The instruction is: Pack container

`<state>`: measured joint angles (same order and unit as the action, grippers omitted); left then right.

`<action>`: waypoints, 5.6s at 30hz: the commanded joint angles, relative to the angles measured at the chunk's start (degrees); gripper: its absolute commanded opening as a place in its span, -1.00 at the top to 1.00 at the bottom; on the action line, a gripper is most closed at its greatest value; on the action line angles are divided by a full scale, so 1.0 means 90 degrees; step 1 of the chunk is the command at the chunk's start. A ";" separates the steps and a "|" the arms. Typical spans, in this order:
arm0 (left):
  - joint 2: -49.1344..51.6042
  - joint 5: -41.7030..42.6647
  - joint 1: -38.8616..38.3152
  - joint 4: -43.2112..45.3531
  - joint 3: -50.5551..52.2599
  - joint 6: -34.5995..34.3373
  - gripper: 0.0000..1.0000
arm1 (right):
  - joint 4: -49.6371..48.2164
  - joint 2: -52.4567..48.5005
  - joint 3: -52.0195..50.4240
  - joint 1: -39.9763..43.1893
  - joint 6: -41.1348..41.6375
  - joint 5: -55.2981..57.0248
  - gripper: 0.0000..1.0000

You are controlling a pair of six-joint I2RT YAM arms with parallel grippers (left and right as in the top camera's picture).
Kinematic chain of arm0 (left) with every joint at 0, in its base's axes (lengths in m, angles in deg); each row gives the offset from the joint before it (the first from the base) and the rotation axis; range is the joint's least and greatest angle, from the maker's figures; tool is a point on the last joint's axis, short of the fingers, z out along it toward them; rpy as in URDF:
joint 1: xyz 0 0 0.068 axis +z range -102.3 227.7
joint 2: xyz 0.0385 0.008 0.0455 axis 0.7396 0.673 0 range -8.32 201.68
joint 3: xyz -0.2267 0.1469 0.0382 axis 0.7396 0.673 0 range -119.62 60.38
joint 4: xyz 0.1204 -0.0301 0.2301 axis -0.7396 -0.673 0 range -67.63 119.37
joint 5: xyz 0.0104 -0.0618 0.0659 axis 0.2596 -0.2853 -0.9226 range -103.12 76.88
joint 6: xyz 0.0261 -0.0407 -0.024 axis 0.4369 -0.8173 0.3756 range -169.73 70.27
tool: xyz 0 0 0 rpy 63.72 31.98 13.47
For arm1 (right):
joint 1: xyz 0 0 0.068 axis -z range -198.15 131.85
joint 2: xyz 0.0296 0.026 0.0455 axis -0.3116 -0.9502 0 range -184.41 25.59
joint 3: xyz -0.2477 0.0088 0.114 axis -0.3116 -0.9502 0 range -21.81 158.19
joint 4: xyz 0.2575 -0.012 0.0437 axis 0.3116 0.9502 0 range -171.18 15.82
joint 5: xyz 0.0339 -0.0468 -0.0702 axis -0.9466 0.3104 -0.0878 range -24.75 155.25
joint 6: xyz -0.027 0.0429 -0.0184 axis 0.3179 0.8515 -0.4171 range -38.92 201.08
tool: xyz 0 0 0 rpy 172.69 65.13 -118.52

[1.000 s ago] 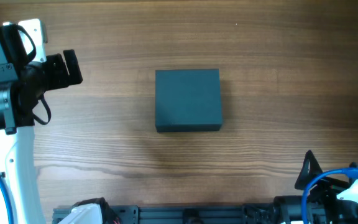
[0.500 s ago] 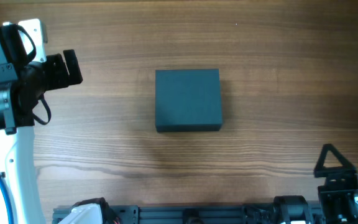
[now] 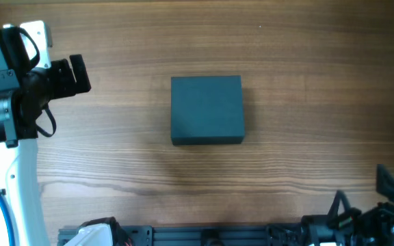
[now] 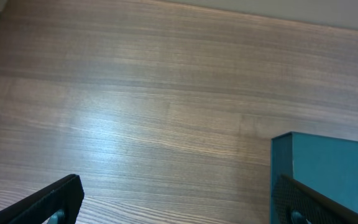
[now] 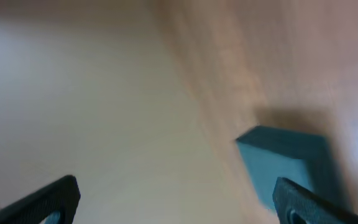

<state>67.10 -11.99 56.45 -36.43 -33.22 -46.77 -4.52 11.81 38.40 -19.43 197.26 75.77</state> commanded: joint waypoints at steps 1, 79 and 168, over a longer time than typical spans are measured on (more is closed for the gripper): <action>-0.0039 -0.0041 0.0034 0.0017 -0.0019 0.0126 -0.99 | 0.0967 0.0068 0.0046 0.0024 -0.0345 0.0036 -1.00; -0.0039 -0.0041 0.0036 0.0017 -0.0019 0.0126 -1.00 | -0.7390 0.1515 -0.6193 0.0024 -1.3393 -0.1562 -1.00; -0.8340 0.0248 -0.0741 0.6492 1.0032 -0.0202 -1.00 | -0.7390 0.1515 -0.6193 0.0024 -1.3391 -0.1562 -1.00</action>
<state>-7.41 -22.31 50.01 22.17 56.70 -60.93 -70.94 24.92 -17.40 -19.43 76.87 62.24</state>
